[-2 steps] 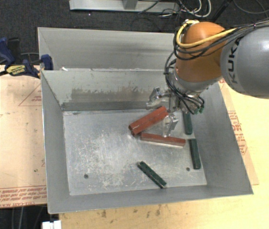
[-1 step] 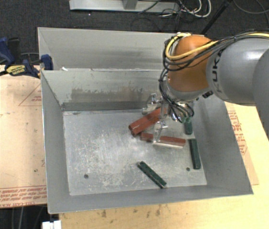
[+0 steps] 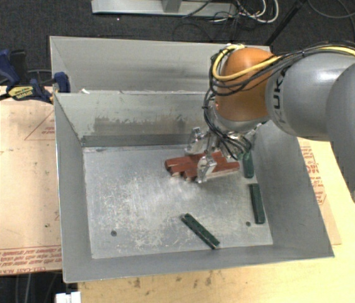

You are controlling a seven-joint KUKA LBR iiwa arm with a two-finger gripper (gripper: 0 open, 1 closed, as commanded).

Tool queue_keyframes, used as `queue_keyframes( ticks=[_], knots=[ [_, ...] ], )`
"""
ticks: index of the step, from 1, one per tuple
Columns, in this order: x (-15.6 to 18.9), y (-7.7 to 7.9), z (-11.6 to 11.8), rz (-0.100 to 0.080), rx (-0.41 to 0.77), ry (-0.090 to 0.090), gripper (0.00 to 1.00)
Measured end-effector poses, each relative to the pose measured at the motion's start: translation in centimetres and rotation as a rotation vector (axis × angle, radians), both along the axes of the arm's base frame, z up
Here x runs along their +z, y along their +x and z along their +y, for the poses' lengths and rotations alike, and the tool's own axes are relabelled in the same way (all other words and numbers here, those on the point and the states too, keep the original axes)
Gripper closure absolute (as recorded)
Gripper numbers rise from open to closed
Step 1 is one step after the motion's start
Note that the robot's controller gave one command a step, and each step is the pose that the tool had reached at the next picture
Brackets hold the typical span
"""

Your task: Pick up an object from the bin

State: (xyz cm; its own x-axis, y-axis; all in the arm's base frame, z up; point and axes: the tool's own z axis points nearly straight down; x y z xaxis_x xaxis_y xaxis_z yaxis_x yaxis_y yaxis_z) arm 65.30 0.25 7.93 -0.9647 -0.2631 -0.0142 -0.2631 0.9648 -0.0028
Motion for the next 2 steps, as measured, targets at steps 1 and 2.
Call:
queue_keyframes(
  ticks=[1, 2],
  knots=[
    [0.0, 0.0, 0.0, 0.0, 0.0, 0.0, 1.0],
    [0.18, -0.04, 0.01, 0.001, 0.0, 0.0, 1.0]
  ],
)
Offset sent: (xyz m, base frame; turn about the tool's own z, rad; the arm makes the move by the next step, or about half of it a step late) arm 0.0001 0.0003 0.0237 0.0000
